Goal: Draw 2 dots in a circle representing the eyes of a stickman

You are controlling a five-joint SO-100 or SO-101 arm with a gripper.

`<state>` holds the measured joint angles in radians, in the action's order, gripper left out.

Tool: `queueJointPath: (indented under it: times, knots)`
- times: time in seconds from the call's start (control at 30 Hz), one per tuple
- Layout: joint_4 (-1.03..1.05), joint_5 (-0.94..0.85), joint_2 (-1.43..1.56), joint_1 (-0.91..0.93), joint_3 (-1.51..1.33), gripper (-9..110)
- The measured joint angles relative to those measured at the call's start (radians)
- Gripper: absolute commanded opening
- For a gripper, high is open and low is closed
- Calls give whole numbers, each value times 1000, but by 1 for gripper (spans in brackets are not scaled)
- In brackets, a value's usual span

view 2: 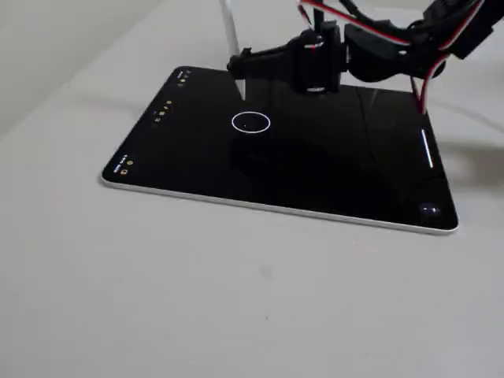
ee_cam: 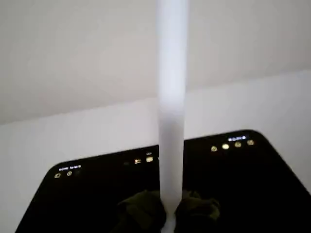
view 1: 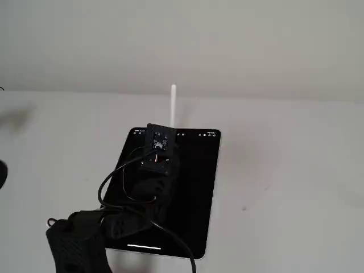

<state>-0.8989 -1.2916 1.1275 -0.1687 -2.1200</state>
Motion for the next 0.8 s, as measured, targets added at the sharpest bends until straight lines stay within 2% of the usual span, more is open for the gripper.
queueJointPath:
  times: [0.8]
  knots:
    - [-15,-28,-23,-9,-31,0]
